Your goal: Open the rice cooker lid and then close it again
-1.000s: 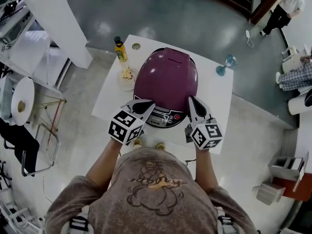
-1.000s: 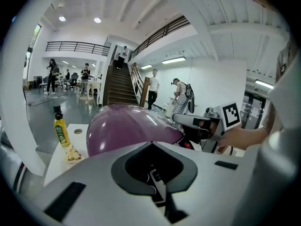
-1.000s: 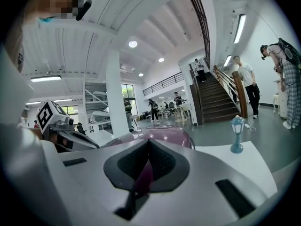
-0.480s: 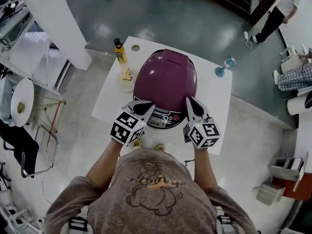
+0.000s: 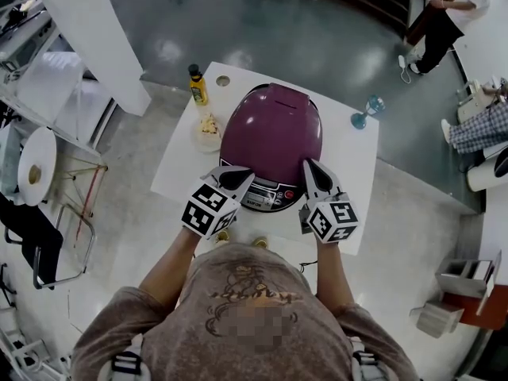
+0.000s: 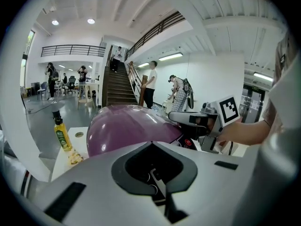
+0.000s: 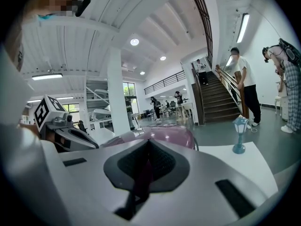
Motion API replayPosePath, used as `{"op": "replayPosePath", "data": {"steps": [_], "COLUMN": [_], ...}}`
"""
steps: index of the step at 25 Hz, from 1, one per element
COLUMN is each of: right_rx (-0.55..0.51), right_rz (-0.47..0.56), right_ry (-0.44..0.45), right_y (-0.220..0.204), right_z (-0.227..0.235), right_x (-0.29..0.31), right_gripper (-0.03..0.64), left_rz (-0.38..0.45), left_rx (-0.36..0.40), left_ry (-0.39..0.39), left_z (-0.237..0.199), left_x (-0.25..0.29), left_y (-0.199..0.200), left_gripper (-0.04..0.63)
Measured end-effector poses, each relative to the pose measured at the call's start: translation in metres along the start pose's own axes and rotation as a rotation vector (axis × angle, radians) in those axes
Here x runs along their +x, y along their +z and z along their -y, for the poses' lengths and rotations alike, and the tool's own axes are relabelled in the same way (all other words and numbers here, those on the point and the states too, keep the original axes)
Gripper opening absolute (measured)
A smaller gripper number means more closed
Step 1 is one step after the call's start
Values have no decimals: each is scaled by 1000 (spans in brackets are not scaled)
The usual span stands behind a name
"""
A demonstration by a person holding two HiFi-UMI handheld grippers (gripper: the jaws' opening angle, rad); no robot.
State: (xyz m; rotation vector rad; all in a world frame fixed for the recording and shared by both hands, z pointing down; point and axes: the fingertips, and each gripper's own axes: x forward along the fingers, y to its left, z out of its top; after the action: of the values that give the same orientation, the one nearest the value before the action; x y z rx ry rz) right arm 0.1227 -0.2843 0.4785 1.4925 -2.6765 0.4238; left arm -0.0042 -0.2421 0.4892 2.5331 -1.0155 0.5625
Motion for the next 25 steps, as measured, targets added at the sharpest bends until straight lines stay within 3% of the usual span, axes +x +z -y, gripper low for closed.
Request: {"op": "replayPosePath", "data": {"steps": [5,21,25], "right_rx": [1,-1,-5], "right_rz": [-4,12,1], "right_ry": [-3,-13,-10], "right_y": [-2,9,7], "right_z": [1,0,-3], "right_x": [2,0,1], "right_gripper": [2,3,2], "left_rz": [-4,27,24], "left_rx": [52,119,100], "left_ry": [24,57,48], "left_z": [0,0,0], "left_x": [1,-3,-4], "left_y": [-2,2,1], "left_gripper": [18,18,18]}}
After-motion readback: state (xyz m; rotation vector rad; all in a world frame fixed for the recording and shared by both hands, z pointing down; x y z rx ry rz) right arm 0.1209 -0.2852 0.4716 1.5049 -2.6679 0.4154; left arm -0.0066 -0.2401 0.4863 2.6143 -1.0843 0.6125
